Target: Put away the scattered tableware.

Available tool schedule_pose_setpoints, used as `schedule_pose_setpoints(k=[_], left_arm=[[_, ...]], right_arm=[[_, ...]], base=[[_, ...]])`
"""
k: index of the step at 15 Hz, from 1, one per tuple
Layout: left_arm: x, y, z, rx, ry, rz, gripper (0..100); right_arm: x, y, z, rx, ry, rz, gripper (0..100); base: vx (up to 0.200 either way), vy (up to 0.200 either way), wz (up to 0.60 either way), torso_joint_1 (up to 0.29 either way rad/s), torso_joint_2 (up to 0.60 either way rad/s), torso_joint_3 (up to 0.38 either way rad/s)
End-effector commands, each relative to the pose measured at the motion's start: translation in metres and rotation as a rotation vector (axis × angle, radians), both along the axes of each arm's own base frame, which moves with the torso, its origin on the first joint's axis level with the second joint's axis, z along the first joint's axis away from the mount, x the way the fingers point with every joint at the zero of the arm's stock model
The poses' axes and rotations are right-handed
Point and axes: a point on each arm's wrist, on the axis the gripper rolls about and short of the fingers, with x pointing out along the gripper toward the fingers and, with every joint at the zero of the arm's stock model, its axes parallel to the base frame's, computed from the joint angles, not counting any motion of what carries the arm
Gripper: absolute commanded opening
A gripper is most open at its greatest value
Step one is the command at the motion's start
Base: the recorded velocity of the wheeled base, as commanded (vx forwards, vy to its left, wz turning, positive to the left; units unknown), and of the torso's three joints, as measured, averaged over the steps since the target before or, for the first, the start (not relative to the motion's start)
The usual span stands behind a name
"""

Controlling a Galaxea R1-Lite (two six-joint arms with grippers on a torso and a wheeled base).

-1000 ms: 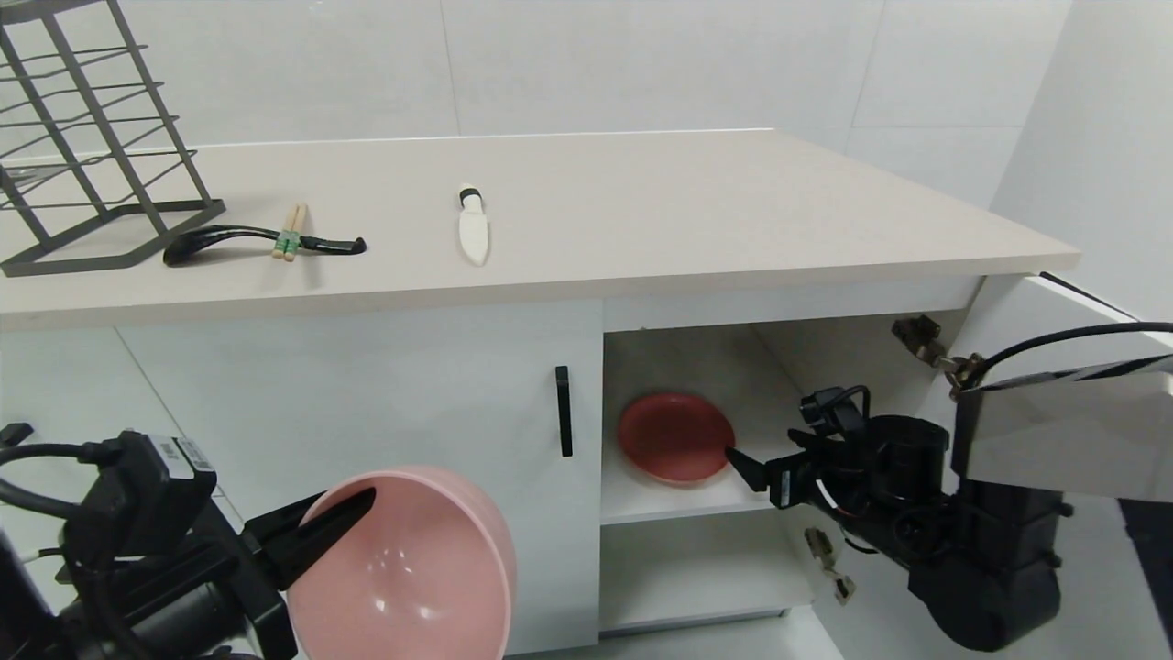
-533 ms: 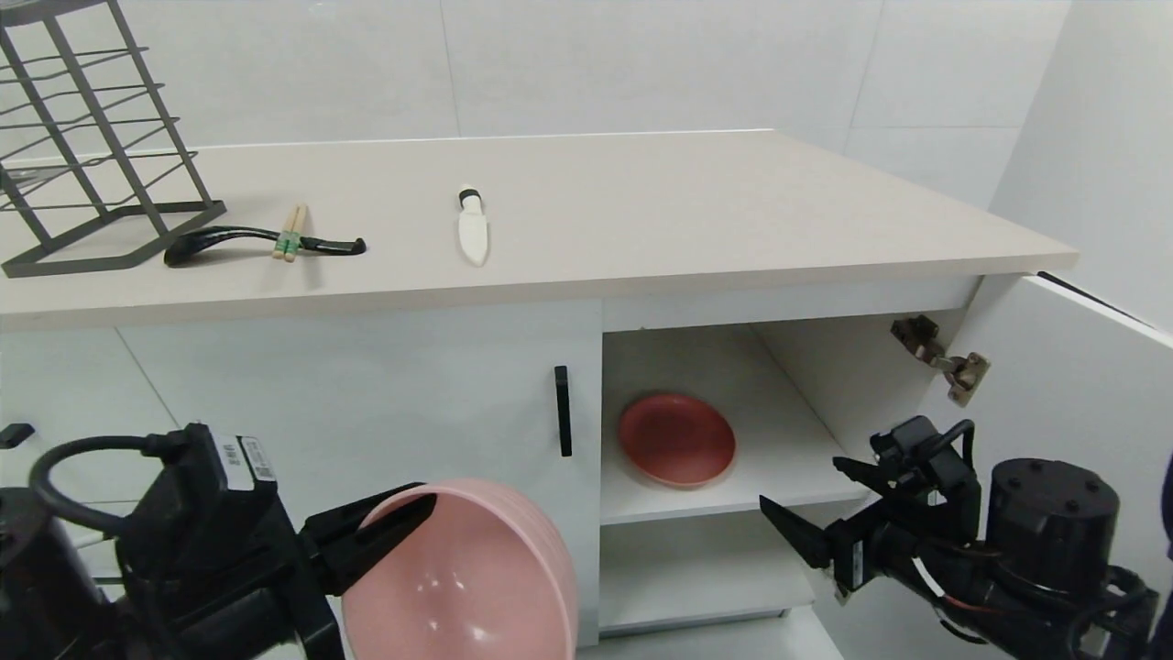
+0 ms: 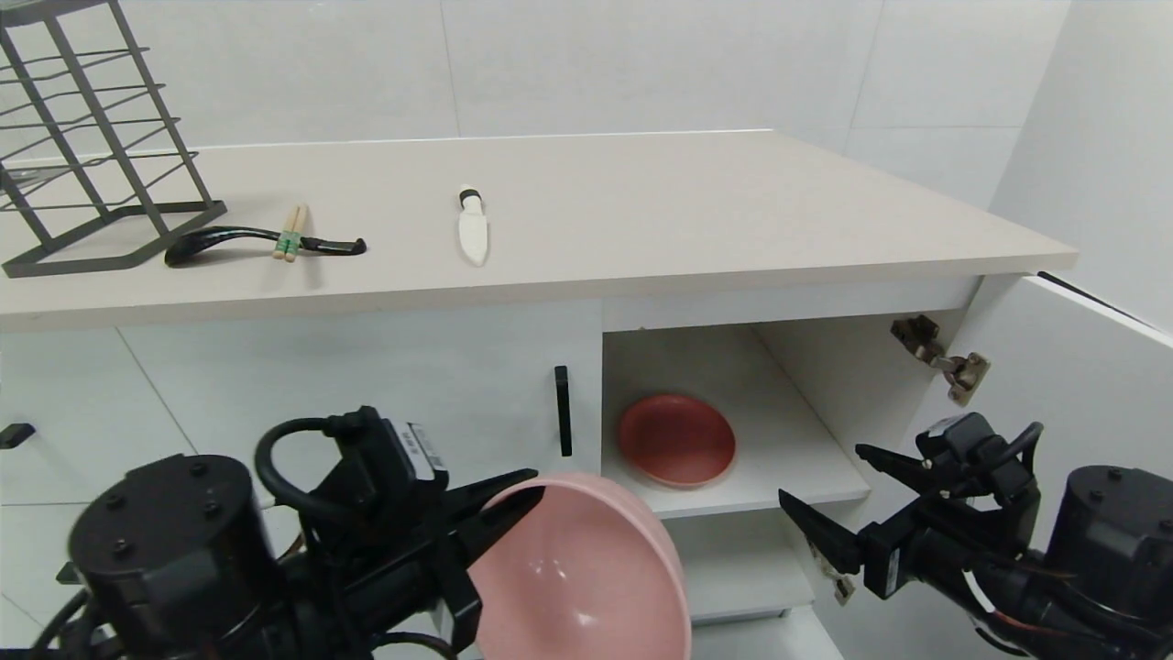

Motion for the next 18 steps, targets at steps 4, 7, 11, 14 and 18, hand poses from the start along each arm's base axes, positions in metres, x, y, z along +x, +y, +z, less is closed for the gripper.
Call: schedule_pose_setpoints(k=[4, 7, 11, 14, 18], left_arm=[[0.032, -0.072, -0.052, 0.031, -0.015, 0.118, 0], [0.04, -0.082, -0.065, 0.04, -0.018, 0.159, 0], [0.062, -0.105, -0.08, 0.038, -0.051, 0.275, 0], [0.07, -0.115, -0.084, 0.023, -0.063, 0.278, 0], [0.092, -0.149, -0.08, -0.055, -0.172, 0.268, 0]], right_arm=[[-0.001, -0.002, 0.011, 0.026, -0.052, -0.005, 100], [0.002, -0.001, 0.015, 0.039, -0.071, -0.006, 100], [-0.002, -0.001, 0.027, 0.067, -0.126, 0.001, 100], [-0.006, 0.003, 0.027, 0.069, -0.125, 0.03, 100], [-0.008, 0.006, 0.023, 0.061, -0.106, 0.045, 100]], base=[[0.0, 0.0, 0.0, 0.0, 0.0, 0.0], [0.0, 0.0, 0.0, 0.0, 0.0, 0.0], [0.0, 0.0, 0.0, 0.0, 0.0, 0.0], [0.0, 0.0, 0.0, 0.0, 0.0, 0.0], [0.0, 0.0, 0.0, 0.0, 0.0, 0.0]])
